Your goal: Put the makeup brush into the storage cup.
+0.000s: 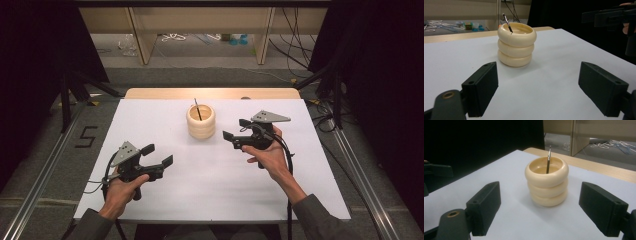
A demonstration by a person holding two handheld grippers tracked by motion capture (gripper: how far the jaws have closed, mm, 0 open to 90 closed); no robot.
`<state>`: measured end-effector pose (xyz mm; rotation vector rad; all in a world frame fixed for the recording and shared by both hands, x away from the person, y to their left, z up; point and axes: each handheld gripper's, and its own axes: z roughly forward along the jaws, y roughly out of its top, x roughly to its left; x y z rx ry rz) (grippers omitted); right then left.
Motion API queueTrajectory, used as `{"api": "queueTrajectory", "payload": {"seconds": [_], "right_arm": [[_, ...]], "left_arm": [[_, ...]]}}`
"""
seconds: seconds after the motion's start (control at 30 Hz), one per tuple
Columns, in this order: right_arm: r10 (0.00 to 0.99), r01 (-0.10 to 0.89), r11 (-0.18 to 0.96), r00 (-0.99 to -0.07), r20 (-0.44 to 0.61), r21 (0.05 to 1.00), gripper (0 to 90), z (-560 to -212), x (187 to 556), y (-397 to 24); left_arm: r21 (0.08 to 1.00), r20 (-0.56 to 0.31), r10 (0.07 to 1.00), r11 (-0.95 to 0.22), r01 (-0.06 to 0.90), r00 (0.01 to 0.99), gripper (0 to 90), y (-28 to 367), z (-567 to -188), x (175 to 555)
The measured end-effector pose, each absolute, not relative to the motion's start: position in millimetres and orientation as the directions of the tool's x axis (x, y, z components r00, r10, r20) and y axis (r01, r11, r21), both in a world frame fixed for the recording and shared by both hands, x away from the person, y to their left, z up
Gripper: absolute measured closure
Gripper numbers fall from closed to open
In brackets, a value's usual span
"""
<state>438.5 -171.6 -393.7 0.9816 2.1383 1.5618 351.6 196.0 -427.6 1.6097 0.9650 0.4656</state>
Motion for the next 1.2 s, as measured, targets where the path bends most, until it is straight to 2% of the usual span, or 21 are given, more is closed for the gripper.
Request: {"api": "queueTrajectory", "payload": {"seconds": [0.03, 0.17, 0.37, 0.6, 0.63, 1.2], "right_arm": [[0.679, 0.357, 0.153, -0.716, 0.165, 0.921, 18.5, -394.9, 436.2, -172.0], [0.680, 0.339, 0.155, -0.718, 0.149, 0.928, 17.7, -397.2, 431.0, -177.0], [0.680, 0.376, 0.164, -0.712, 0.171, 0.912, 16.1, -398.4, 423.6, -180.2], [0.688, 0.350, 0.160, -0.710, 0.150, 0.923, 16.0, -402.6, 419.1, -185.1], [0.689, 0.377, 0.162, -0.705, 0.169, 0.912, 16.0, -402.8, 417.1, -185.3], [0.695, 0.369, 0.151, -0.699, 0.166, 0.917, 16.0, -407.1, 406.8, -193.9]], "left_arm": [[0.941, -0.197, 0.789, -0.015, 0.339, 0.582, 15.5, 195.7, -427.5, 351.3], [0.941, -0.194, 0.789, -0.017, 0.337, 0.582, 15.5, 196.1, -427.5, 351.5], [0.941, -0.195, 0.789, -0.017, 0.338, 0.583, 15.6, 195.7, -427.6, 351.1], [0.941, -0.196, 0.788, -0.017, 0.338, 0.584, 15.5, 195.9, -427.6, 351.3], [0.941, -0.195, 0.787, -0.018, 0.337, 0.585, 15.6, 195.9, -427.6, 351.2], [0.940, -0.192, 0.790, -0.022, 0.340, 0.582, 15.6, 195.8, -428.0, 351.2]]}}
